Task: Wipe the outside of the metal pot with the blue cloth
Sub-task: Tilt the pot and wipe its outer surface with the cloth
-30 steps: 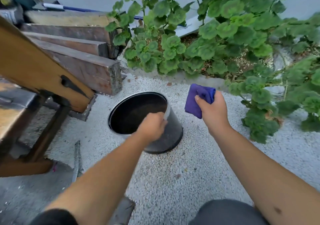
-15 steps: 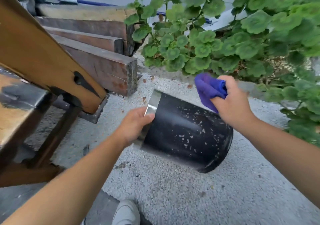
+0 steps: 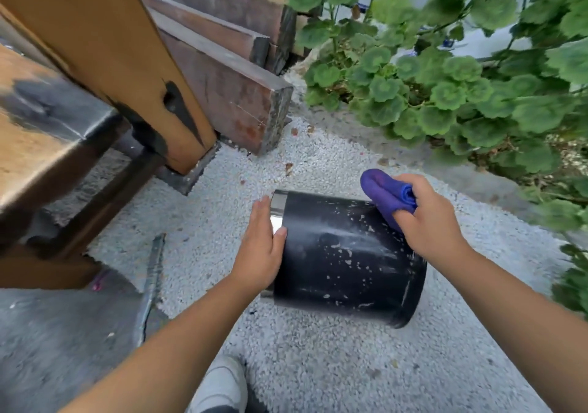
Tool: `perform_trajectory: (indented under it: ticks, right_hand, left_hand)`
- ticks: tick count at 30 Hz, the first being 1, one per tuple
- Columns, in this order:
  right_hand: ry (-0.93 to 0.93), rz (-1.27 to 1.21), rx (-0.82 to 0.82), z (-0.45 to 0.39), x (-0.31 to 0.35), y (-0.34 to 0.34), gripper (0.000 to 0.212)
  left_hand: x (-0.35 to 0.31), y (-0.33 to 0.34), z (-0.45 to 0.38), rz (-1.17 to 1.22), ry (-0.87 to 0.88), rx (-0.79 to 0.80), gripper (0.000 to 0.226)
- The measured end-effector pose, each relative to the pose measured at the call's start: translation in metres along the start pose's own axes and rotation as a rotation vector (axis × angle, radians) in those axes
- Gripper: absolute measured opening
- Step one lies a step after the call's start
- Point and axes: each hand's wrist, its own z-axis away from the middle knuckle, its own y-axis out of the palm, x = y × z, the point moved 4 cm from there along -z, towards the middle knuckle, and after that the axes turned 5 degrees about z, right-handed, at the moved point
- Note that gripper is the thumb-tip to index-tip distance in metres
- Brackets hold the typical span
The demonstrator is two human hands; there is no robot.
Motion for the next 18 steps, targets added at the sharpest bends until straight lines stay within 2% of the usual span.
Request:
perform_trajectory:
  ticks: [2, 4, 9, 12, 15, 18]
  right_hand:
    - [-0.05, 0.035, 0.027, -0.008, 0.007, 0.008, 0.051]
    - [-0.126, 0.127, 0.071, -0.014, 0.017, 0.019, 0.051]
    - [-0.25, 0.285, 0.124, -0.017, 0.04, 0.041, 0.043]
    - [-0.339, 0.366, 0.12, -0.023, 0.068, 0.061, 0.054]
    - [-0.496, 0.552, 0.259, -0.021, 0.097, 0.103, 0.069]
    - [-0.448, 0.611, 0.352, -0.025, 0.094, 0.123, 0.067]
  left_hand:
    - [-0.005, 0.0, 0.001, -0.266, 0.14, -0.026, 0.062]
    - [-0.007, 0.0, 0.001, -0.425, 0.272, -0.005, 0.064]
    - [-0.006, 0.001, -0.001, -0.442, 0.335, 0.042, 0.066]
    - [-0.005, 0.002, -0.002, -0.435, 0.357, 0.028, 0.067]
    - [-0.003, 0.002, 0.0, -0.454, 0.389, 0.012, 0.069]
    - [-0.002, -0.002, -0.004, -0.449, 0.381, 0.029, 0.074]
